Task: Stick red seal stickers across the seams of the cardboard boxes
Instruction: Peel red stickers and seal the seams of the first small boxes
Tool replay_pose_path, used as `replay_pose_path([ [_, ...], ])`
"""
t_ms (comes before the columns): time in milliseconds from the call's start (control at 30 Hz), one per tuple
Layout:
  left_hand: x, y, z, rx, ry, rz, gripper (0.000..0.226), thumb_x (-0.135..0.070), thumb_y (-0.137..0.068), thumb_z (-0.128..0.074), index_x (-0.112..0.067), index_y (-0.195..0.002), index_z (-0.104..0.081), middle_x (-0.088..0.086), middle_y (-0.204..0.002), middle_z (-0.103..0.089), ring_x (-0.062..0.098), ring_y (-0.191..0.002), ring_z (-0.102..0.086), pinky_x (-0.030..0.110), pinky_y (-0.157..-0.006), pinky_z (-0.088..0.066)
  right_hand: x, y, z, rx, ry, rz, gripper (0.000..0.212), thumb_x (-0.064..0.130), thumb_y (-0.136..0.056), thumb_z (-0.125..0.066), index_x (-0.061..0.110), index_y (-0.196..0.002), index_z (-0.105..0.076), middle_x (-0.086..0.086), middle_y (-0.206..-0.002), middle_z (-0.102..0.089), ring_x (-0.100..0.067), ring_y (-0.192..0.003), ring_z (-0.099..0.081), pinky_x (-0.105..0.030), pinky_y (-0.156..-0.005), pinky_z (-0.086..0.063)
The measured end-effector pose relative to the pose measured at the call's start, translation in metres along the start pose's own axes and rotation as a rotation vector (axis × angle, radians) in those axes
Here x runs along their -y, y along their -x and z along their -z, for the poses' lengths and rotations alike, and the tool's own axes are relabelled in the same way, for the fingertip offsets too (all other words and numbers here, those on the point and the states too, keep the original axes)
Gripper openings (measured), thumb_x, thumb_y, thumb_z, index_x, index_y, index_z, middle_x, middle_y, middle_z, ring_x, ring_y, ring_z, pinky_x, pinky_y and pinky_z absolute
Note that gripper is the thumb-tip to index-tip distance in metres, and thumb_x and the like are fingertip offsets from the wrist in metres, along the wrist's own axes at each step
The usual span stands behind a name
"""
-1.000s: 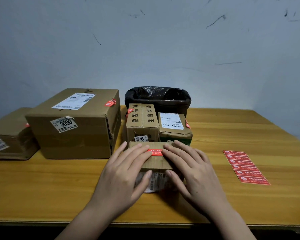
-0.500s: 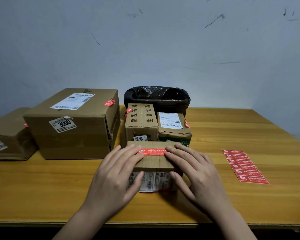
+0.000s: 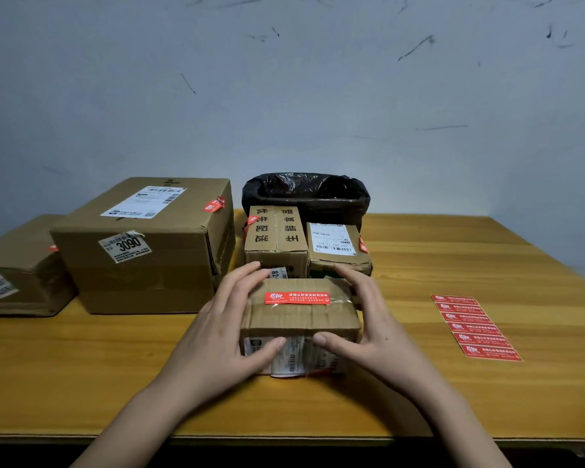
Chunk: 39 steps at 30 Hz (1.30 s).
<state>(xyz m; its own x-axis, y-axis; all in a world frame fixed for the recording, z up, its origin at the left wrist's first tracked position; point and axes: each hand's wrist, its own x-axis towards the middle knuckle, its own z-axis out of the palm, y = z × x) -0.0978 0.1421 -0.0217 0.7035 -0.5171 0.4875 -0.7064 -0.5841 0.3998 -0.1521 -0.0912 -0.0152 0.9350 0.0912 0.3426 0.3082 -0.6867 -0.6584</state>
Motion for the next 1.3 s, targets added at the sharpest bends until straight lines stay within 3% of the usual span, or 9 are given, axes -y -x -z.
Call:
replay_pose_path([
  [133, 0.001, 0.0, -0.002, 0.0, 0.145, 0.061, 0.078, -0.072, -0.07, -0.049, -0.058, -0.135, -0.009, -0.041, -0.141, -0.008, -0.023, -0.127, -0.018, 0.016, -0.1, -0.027, -0.004, -0.003, -0.002, -0.009, -0.108, -0.03, 0.098, 0.073, -0.06, -0.066, 0.05, -0.141, -0.017, 0.033, -0.14, -0.024, 0.022, -0.125, -0.027, 0.002, -0.095, -0.028],
  [333, -0.004, -0.004, -0.002, -0.054, 0.348, 0.165, 0.074, -0.069, -0.066, -0.056, -0.06, -0.129, -0.018, -0.045, -0.131, -0.02, -0.026, -0.117, -0.03, 0.005, -0.09, -0.034, -0.002, -0.009, -0.001, -0.094, -0.342, -0.112, 0.09, 0.063, -0.055, -0.074, 0.046, -0.135, -0.036, 0.019, -0.137, -0.045, 0.009, -0.121, -0.045, -0.014, -0.1, -0.04],
  [400, -0.005, -0.008, -0.002, -0.069, 0.476, 0.215, 0.076, -0.069, -0.063, -0.061, -0.061, -0.128, -0.022, -0.038, -0.135, -0.029, -0.016, -0.121, -0.039, 0.015, -0.097, -0.041, 0.002, -0.012, 0.002, -0.153, -0.426, -0.139, 0.085, 0.062, -0.055, -0.071, 0.042, -0.131, -0.042, 0.021, -0.13, -0.05, 0.015, -0.114, -0.048, -0.007, -0.092, -0.04],
  [500, -0.008, -0.014, -0.001, -0.052, 0.692, 0.287, 0.086, -0.075, -0.053, -0.07, -0.059, -0.126, -0.029, -0.024, -0.138, -0.042, 0.001, -0.122, -0.051, 0.032, -0.1, -0.047, 0.003, -0.021, 0.008, -0.196, -0.496, -0.215, 0.078, 0.068, -0.054, -0.071, 0.046, -0.125, -0.046, 0.014, -0.126, -0.055, -0.002, -0.115, -0.057, -0.027, -0.097, -0.046],
  [667, -0.022, -0.026, 0.006, 0.006, 0.902, 0.411, 0.084, -0.061, -0.045, -0.069, -0.044, -0.119, -0.034, -0.015, -0.12, -0.056, -0.01, -0.101, -0.06, 0.005, -0.074, -0.046, 0.015, -0.038, 0.026, -0.162, -0.66, -0.337, 0.069, 0.052, -0.067, -0.066, 0.026, -0.127, -0.046, 0.002, -0.087, -0.074, -0.011, -0.075, -0.072, -0.027, -0.067, -0.054],
  [800, -0.028, -0.033, 0.011, -0.052, 0.952, 0.485, 0.092, -0.058, -0.048, -0.07, -0.036, -0.13, -0.035, -0.006, -0.115, -0.065, 0.006, -0.101, -0.065, 0.02, -0.084, -0.05, 0.022, -0.044, 0.034, -0.162, -0.645, -0.349, 0.067, 0.057, -0.075, -0.057, 0.02, -0.129, -0.045, -0.001, -0.106, -0.068, -0.01, -0.086, -0.069, -0.03, -0.08, -0.053],
  [933, -0.034, -0.04, 0.016, -0.12, 1.08, 0.577, 0.085, -0.047, -0.062, -0.071, -0.026, -0.138, -0.039, 0.0, -0.115, -0.067, 0.014, -0.1, -0.068, 0.043, -0.098, -0.049, 0.02, -0.04, 0.034, -0.156, -0.7, -0.353, 0.076, 0.061, -0.074, -0.065, 0.025, -0.136, -0.039, 0.0, -0.114, -0.065, -0.008, -0.083, -0.069, -0.032, -0.075, -0.051],
  [1133, -0.044, -0.052, 0.02, -0.131, 1.131, 0.653, 0.087, -0.05, -0.061, -0.066, -0.024, -0.139, -0.037, -0.003, -0.109, -0.069, 0.009, -0.094, -0.067, 0.036, -0.08, -0.056, 0.017, -0.035, 0.029, -0.24, -0.749, -0.322, 0.071, 0.054, -0.07, -0.059, 0.036, -0.135, -0.036, 0.0, -0.128, -0.059, -0.014, -0.103, -0.065, -0.036, -0.089, -0.052],
  [1300, -0.049, -0.057, 0.02, -0.07, 1.229, 0.685, 0.088, -0.052, -0.065, -0.075, -0.028, -0.139, -0.035, -0.001, -0.119, -0.06, 0.017, -0.105, -0.064, 0.042, -0.078, -0.058, 0.018, -0.04, 0.033, -0.3, -0.82, -0.414, 0.051, 0.041, -0.092, -0.053, 0.027, -0.138, -0.038, -0.002, -0.121, -0.063, -0.018, -0.099, -0.065, -0.031, -0.068, -0.055],
])
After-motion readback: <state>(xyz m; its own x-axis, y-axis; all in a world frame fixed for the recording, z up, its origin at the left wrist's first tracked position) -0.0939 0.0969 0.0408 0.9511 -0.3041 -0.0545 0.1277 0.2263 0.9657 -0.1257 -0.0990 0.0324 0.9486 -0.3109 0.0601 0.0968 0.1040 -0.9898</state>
